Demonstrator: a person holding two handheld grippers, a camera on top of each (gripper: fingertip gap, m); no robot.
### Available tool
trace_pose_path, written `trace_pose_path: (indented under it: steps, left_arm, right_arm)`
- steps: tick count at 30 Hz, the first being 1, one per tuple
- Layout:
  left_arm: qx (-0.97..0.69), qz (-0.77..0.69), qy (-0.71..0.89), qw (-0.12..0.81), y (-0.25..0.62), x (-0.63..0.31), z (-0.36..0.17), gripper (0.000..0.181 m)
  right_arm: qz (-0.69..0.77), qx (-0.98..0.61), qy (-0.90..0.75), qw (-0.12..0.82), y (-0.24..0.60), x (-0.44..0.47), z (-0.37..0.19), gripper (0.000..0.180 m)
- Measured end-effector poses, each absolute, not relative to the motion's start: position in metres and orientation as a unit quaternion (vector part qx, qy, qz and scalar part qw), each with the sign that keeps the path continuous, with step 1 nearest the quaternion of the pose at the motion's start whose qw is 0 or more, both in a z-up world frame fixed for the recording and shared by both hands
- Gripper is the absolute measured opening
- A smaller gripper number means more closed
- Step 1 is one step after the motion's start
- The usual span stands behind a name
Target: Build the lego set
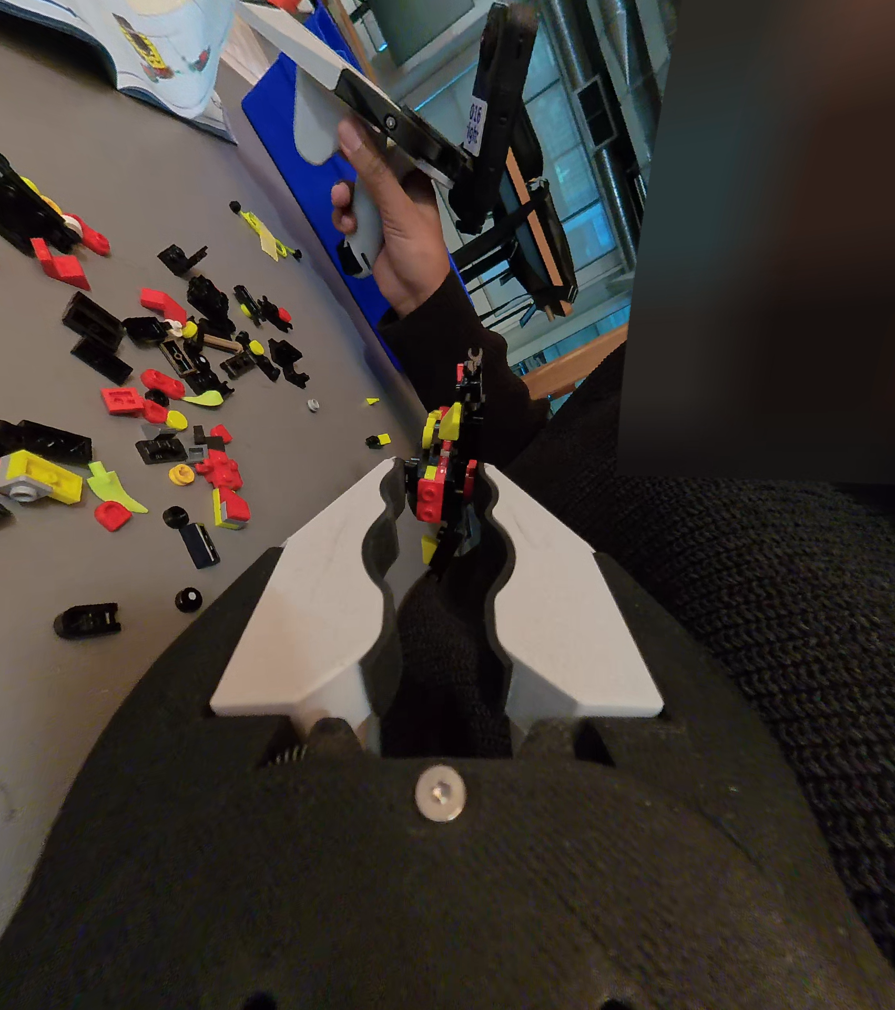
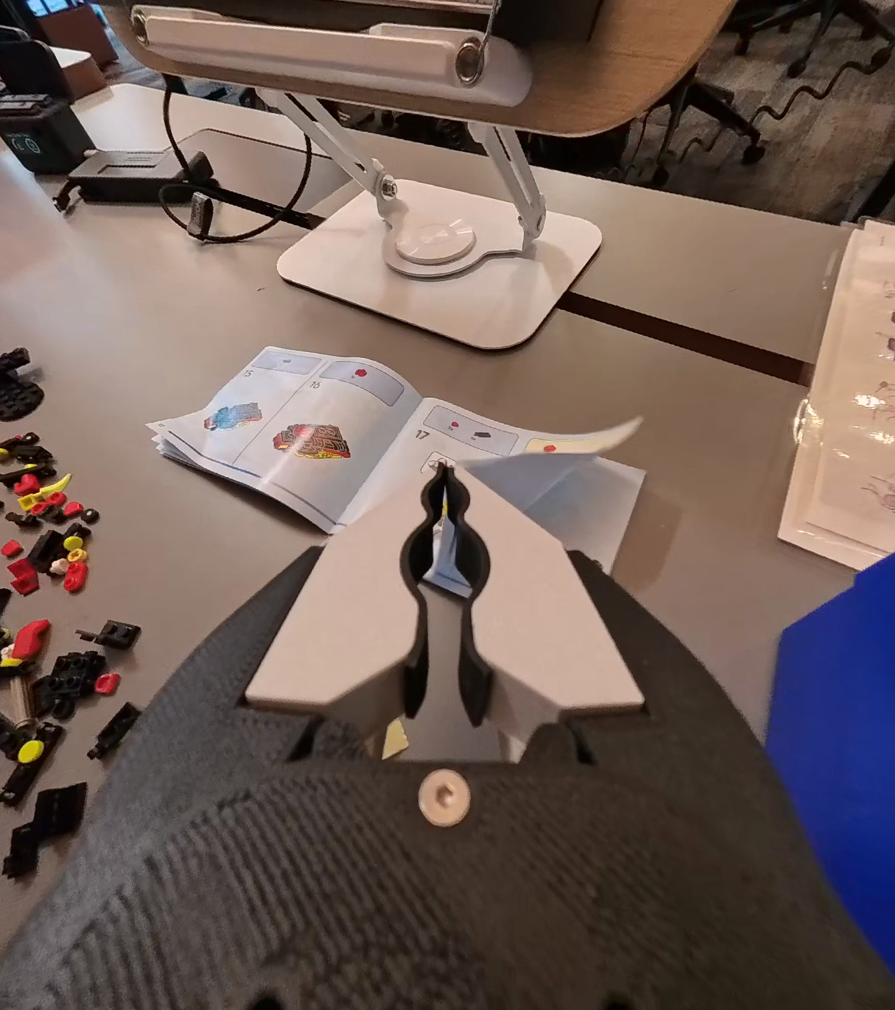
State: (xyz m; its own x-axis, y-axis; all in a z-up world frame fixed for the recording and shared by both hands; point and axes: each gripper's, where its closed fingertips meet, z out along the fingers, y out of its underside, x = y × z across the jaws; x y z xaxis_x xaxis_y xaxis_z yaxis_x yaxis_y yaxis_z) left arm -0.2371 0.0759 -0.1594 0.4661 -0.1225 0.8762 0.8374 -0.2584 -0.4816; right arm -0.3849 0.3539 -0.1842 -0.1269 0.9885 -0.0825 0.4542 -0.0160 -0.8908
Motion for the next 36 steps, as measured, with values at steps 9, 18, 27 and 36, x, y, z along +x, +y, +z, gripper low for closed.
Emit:
trace_pose_path:
  steps: [9,18,27,36]
  left_arm:
    - [-0.659,-0.444,-0.273,0.542,0.076,-0.237,-0.161,0.022]
    - [-0.661,-0.443,-0.277,0.539,0.076,-0.237,-0.163,0.022]
    - [-0.633,-0.453,-0.324,0.537,0.073,-0.249,-0.168,0.022]
    - [-0.579,-0.485,-0.371,0.54,0.073,-0.259,-0.171,0.022]
  right_arm:
    - [0.414,-0.574,-0.63,0.321,0.354,-0.386,-0.185,0.0]
    - [0.409,-0.571,-0.635,0.322,0.352,-0.387,-0.187,0.0]
    - [0.428,-0.552,-0.639,0.322,0.338,-0.385,-0.174,0.0]
    - [0.511,-0.533,-0.623,0.259,0.29,-0.339,-0.153,0.0]
